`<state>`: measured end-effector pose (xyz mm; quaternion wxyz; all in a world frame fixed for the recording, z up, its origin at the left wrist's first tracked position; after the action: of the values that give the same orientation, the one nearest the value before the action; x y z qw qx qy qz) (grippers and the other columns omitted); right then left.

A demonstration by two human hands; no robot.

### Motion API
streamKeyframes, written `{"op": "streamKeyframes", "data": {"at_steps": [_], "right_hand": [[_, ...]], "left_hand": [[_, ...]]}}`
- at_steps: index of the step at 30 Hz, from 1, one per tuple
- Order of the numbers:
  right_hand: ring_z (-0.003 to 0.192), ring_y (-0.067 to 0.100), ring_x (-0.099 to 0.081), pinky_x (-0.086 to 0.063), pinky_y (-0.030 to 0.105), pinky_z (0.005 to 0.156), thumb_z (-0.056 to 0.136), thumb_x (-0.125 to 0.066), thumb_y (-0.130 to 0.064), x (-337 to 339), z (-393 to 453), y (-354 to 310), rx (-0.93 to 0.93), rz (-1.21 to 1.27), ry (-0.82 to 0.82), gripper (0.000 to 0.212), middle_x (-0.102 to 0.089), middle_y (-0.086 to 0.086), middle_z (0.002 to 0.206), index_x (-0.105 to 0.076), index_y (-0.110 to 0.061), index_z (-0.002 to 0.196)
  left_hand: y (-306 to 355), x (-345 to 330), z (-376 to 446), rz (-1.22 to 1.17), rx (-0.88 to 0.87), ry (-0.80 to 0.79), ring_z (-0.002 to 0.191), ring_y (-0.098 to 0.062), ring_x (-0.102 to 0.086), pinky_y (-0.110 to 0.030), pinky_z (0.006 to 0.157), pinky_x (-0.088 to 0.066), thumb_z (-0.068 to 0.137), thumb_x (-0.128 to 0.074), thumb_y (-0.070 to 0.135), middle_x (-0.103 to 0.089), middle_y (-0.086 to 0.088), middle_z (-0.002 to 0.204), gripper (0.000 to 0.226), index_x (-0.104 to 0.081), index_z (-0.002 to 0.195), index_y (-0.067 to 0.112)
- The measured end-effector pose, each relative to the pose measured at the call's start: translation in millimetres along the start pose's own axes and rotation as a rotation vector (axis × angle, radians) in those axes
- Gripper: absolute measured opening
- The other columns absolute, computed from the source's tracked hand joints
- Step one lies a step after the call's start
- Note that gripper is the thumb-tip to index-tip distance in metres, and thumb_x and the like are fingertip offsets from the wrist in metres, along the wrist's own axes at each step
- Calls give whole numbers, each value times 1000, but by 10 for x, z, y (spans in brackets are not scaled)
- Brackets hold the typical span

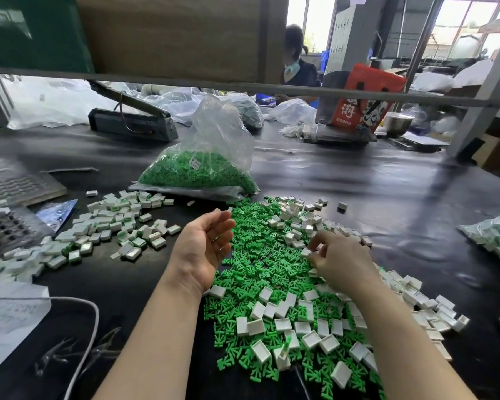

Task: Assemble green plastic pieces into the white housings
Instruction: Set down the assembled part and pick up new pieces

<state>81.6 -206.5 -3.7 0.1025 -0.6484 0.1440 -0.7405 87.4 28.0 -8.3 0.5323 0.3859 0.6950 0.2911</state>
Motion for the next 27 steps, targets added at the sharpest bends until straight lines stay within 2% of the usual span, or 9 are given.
{"op": "streamKeyframes", "data": {"at_steps": [2,7,12,16,17,19,22,25,27], "right_hand": [[112,21,-54,-42,40,99,96,-53,-44,4,10,27,-13,-49,41,20,-65,-5,116,-62,-37,113],[120,23,-44,-34,41,97,96,-46,-52,-58,30,13,-38,-135,57,36,-58,-2,124,-60,-34,124],[114,21,-44,-36,40,95,94,-54,-42,-76,31,-14,-42,-38,59,21,-61,-5,112,-64,-31,109],[106,21,-56,-42,41,97,95,-57,-36,-64,33,-48,-6,42,77,16,-67,-8,100,-63,-26,105],[103,21,-59,-45,43,96,95,-59,-35,-53,41,-68,4,121,69,16,-68,-7,99,-64,-25,106],[95,17,-66,-50,41,92,93,-64,-30,-15,35,-144,18,468,10,12,-72,-5,96,-68,-23,103],[82,1,-68,-45,25,78,88,-68,-26,71,-56,-316,30,949,-125,9,-76,-5,87,-72,-23,95],[71,-8,-64,-42,16,69,77,-71,-36,126,-133,-440,82,1080,-199,21,-75,-9,78,-75,-20,91],[65,-9,-60,-38,19,68,74,-71,-38,127,-160,-489,99,1099,-224,23,-73,-10,74,-76,-20,87]], "left_hand": [[-14,-8,-1,18,6,1,56,-7,-58,-21,57,-41,95,-55,26,-70,4,69,20,-70,88,15],[-32,-18,3,39,11,0,56,-6,-58,-20,56,-42,95,-55,26,-70,4,69,20,-70,89,15],[-65,-30,0,45,20,-15,61,-8,-57,-21,58,-42,94,-56,27,-70,4,72,19,-71,91,15],[-35,-83,-21,167,-52,-78,67,-9,-58,-23,63,-43,95,-56,24,-71,4,77,17,-71,95,17],[-14,-122,-38,260,-108,-111,70,-10,-59,-23,64,-43,95,-57,21,-71,4,80,14,-72,96,19],[31,-239,-95,489,-256,-190,74,-8,-60,-21,65,-45,92,-62,14,-70,5,86,16,-72,99,26],[21,-445,-182,660,-429,-312,74,-5,-59,-21,66,-52,87,-68,5,-68,9,88,34,-71,105,33],[-10,-538,-220,712,-504,-339,71,-2,-60,-20,66,-51,83,-73,5,-66,8,86,32,-72,108,25],[-4,-538,-221,711,-528,-312,70,-4,-61,-24,67,-54,80,-76,9,-67,7,81,26,-74,104,19]]}}
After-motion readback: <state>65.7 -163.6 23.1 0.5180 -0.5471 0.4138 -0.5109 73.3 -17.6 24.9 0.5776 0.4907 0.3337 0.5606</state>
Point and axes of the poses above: each hand's wrist, its own z-axis towards the middle knuckle, its own x-axis out of the back of the hand, y = z × x, the point moved 7 cm from there along z, towards the middle knuckle
